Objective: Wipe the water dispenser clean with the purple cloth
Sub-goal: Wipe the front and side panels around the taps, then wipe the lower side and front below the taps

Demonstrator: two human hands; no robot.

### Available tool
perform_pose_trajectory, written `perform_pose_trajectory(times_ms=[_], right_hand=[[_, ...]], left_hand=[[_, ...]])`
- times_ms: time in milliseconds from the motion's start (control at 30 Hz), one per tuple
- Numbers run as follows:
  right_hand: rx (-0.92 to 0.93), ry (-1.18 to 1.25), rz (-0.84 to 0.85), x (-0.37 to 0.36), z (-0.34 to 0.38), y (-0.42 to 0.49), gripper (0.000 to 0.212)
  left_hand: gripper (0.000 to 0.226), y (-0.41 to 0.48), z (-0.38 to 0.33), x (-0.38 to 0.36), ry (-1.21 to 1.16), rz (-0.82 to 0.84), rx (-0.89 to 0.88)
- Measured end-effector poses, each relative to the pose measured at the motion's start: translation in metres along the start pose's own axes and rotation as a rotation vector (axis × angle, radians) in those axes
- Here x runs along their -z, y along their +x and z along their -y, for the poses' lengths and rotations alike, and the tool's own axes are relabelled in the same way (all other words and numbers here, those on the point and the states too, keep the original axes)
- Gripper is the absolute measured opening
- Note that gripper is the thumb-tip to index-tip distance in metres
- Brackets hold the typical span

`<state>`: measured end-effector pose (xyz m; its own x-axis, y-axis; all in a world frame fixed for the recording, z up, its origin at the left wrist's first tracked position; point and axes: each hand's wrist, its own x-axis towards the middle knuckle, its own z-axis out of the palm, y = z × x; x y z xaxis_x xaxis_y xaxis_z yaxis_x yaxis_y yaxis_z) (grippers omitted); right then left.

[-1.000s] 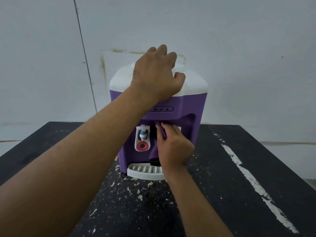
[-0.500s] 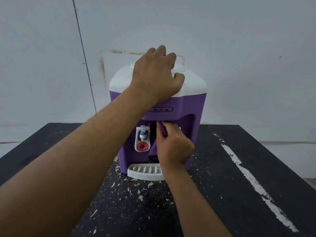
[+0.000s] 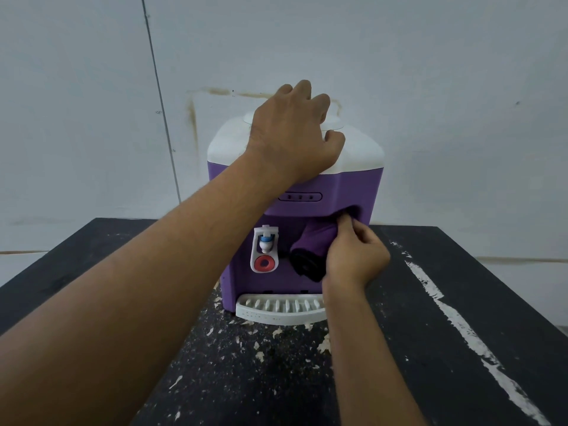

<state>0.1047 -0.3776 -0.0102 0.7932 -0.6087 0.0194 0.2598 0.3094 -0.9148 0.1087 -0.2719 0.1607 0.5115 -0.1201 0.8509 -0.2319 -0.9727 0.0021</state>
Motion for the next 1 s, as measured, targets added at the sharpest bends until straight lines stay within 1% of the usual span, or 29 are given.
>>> perform_pose_trajectory(times_ms=[67, 133, 167, 233, 267, 300, 333, 433, 467, 500, 533, 567, 600, 633, 667, 700, 733, 800, 833, 867, 900, 933, 1000], right_hand=[[0.011, -0.005, -0.005, -0.001, 0.000, 0.000, 0.015], [0.115, -0.082, 0.006, -0.005, -0.007, -0.012, 0.014], [0.204, -0.165, 0.022, -0.008, -0.013, -0.021, 0.013], [0.427, -0.431, 0.083, -0.010, -0.026, -0.038, 0.012], [0.510, -0.544, 0.121, -0.010, -0.031, -0.046, 0.013], [0.535, -0.600, 0.157, -0.008, -0.034, -0.051, 0.016], [0.508, -0.598, 0.179, -0.005, -0.036, -0.056, 0.017], [0.394, -0.450, 0.179, 0.013, -0.036, -0.059, 0.014], [0.384, -0.415, 0.207, 0.018, -0.034, -0.059, 0.010], [0.384, -0.383, 0.246, 0.023, -0.030, -0.059, 0.007], [0.397, -0.358, 0.281, 0.027, -0.023, -0.059, 0.008], [0.415, -0.334, 0.310, 0.030, -0.016, -0.060, 0.011], [0.434, -0.321, 0.338, 0.033, -0.009, -0.061, 0.013], [0.451, -0.324, 0.366, 0.035, -0.002, -0.061, 0.014], [0.467, -0.344, 0.397, 0.036, 0.004, -0.062, 0.014], [0.480, -0.368, 0.426, 0.037, 0.011, -0.064, 0.013], [0.490, -0.391, 0.450, 0.038, 0.016, -0.067, 0.012], [0.488, -0.421, 0.491, 0.036, 0.025, -0.075, 0.009], [0.479, -0.433, 0.522, 0.033, 0.028, -0.080, 0.007], [0.468, -0.448, 0.569, 0.030, 0.031, -0.086, 0.006], [0.441, -0.459, 0.636, 0.024, 0.033, -0.093, 0.006], [0.393, -0.454, 0.714, 0.018, 0.035, -0.099, 0.005], [0.271, -0.426, 0.842, 0.004, 0.039, -0.112, 0.006]], left_hand=[[0.037, 0.000, -0.001, 0.000, 0.003, 0.002, 0.003], [0.037, 0.000, -0.001, -0.001, 0.007, -0.004, 0.007], [0.037, 0.000, -0.002, -0.001, 0.006, -0.007, 0.009], [0.037, -0.001, -0.002, 0.000, 0.008, 0.001, 0.017], [0.036, -0.001, -0.002, 0.001, 0.010, 0.013, 0.022], [0.036, -0.002, -0.003, 0.002, 0.011, 0.027, 0.025], [0.036, -0.002, -0.003, 0.004, 0.015, 0.041, 0.024], [0.035, -0.004, -0.002, 0.014, 0.017, 0.107, 0.023], [0.034, -0.007, 0.001, 0.018, -0.037, 0.120, 0.026], [0.032, -0.015, 0.004, 0.024, -0.136, 0.099, 0.031], [0.028, -0.026, 0.007, 0.030, -0.245, 0.021, 0.033], [0.026, -0.042, 0.009, 0.036, -0.339, -0.101, 0.051], [0.028, -0.062, 0.010, 0.042, -0.416, -0.233, 0.106], [0.035, -0.087, 0.010, 0.045, -0.482, -0.330, 0.206], [0.041, -0.113, 0.009, 0.048, -0.539, -0.360, 0.330], [0.044, -0.140, 0.008, 0.048, -0.587, -0.328, 0.438], [0.042, -0.166, 0.007, 0.048, -0.631, -0.251, 0.537], [0.022, -0.208, 0.004, 0.046, -0.767, -0.057, 0.717], [0.014, -0.222, 0.003, 0.048, -0.847, 0.026, 0.778], [0.025, -0.233, 0.003, 0.050, -0.900, 0.072, 0.797], [0.040, -0.240, 0.004, 0.051, -0.936, 0.089, 0.792], [0.049, -0.244, 0.006, 0.052, -0.952, 0.088, 0.789], [0.049, -0.244, 0.012, 0.057, -0.958, 0.056, 0.781]])
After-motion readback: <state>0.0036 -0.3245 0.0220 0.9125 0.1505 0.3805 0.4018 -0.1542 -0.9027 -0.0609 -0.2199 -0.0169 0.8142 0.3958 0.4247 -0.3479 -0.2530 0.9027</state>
